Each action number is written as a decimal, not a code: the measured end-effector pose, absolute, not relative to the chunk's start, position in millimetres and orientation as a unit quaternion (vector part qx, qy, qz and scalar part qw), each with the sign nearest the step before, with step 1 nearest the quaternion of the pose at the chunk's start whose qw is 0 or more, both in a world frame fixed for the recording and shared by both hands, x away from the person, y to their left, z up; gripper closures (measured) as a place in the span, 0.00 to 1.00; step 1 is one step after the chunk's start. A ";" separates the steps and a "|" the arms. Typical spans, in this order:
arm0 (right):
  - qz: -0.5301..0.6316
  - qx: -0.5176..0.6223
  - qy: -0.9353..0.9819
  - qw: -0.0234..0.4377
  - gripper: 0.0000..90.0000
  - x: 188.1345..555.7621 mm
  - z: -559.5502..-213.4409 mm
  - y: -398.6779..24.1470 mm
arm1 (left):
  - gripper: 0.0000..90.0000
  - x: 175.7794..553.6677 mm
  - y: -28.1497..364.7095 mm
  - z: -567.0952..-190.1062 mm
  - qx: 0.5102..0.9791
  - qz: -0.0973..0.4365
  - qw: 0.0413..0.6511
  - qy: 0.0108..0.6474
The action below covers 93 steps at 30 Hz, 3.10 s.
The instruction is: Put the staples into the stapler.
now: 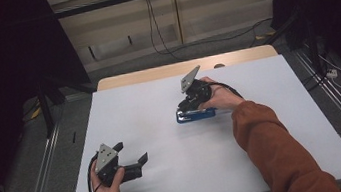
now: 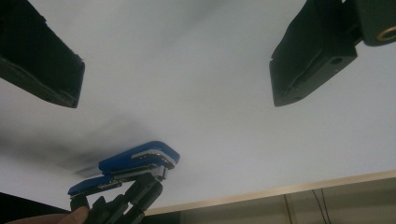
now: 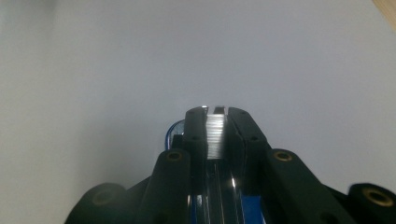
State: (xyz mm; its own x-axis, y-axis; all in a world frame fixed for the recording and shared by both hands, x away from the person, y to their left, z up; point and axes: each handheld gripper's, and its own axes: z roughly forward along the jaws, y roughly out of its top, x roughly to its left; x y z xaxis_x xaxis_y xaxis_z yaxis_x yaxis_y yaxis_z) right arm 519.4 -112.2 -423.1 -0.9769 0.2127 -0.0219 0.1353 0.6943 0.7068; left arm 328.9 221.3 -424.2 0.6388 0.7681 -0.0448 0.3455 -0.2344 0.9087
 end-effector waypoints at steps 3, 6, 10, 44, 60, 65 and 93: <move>0.380 0.101 0.918 0.049 0.86 519.9 -423.1 -112.6 | 0.04 328.8 221.2 -424.2 0.756 0.212 0.497 0.368; 0.383 0.102 0.917 0.049 0.86 520.4 -423.6 -112.8 | 0.04 328.9 221.4 -424.2 0.756 0.212 0.498 0.368; 0.385 0.110 0.915 0.050 0.82 520.3 -422.8 -113.7 | 0.04 329.0 221.5 -424.3 0.757 0.212 0.496 0.368; 0.448 0.289 0.841 0.088 0.17 501.9 -427.7 -144.8 | 0.04 329.8 221.8 -425.0 0.756 0.211 0.497 0.371; 0.468 0.340 0.809 0.107 0.06 489.1 -429.1 -163.3 | 0.04 330.6 221.7 -426.2 0.755 0.210 0.496 0.374; 0.473 0.359 0.797 0.111 0.06 485.4 -430.2 -168.6 | 0.04 330.7 221.3 -426.3 0.758 0.208 0.493 0.373; 0.470 0.421 0.749 0.200 0.05 452.4 -423.0 -212.3 | 0.04 330.8 221.7 -425.8 0.754 0.213 0.495 0.375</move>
State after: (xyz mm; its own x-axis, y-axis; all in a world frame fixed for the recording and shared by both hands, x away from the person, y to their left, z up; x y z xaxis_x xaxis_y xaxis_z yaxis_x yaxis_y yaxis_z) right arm 452.4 -212.3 -423.0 -0.5655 0.8191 0.0965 0.4430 0.2030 0.8732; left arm 330.8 221.7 -425.8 0.6280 0.7766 -0.0495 0.3544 -0.2288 0.9067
